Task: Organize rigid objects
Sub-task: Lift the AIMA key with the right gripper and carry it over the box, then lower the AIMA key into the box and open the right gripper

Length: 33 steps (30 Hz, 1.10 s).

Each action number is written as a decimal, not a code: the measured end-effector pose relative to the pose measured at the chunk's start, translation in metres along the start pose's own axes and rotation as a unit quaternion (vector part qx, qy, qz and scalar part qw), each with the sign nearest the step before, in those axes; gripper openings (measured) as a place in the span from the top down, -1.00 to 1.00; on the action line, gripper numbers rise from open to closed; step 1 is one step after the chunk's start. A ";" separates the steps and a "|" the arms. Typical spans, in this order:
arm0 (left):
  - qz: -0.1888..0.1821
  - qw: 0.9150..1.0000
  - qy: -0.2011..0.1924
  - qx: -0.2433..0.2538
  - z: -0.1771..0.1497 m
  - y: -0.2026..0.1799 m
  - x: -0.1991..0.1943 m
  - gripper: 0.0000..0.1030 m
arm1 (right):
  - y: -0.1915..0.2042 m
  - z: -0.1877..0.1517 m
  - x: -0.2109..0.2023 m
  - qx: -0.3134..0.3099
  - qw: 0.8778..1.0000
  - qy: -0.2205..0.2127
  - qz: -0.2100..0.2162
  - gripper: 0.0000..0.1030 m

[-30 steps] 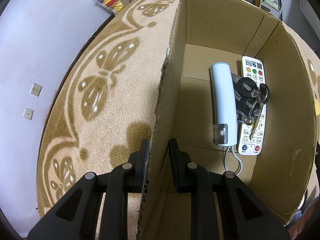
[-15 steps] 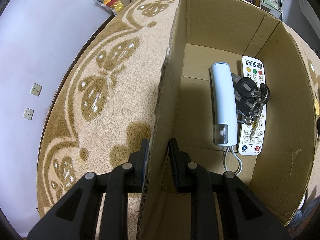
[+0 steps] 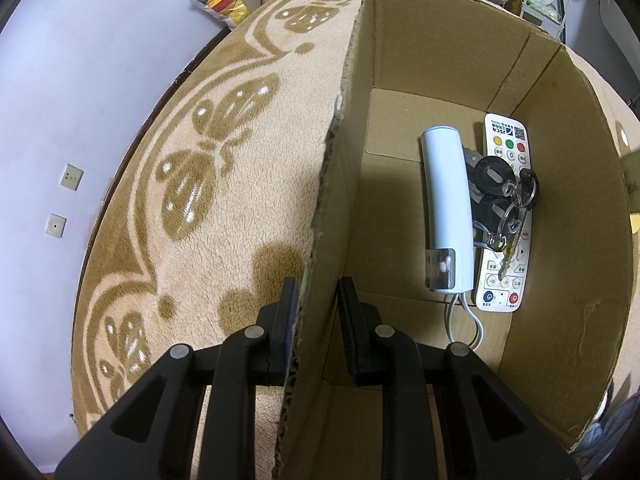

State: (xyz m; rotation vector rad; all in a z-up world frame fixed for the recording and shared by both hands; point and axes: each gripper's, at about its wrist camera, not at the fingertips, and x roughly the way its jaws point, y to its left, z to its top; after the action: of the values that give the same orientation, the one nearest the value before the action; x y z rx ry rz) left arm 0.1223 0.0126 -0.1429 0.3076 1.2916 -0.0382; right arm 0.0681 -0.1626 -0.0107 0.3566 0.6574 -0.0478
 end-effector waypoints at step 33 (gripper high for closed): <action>0.000 1.000 0.000 0.001 0.000 0.000 0.001 0.61 | -0.006 -0.028 0.046 -0.033 0.995 0.095 0.006 0.77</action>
State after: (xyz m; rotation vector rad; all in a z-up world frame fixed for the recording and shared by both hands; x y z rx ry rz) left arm 0.1225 0.0132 -0.1435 0.3092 1.2923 -0.0391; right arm 0.0872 -0.1557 -0.0611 0.3039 0.8429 0.0188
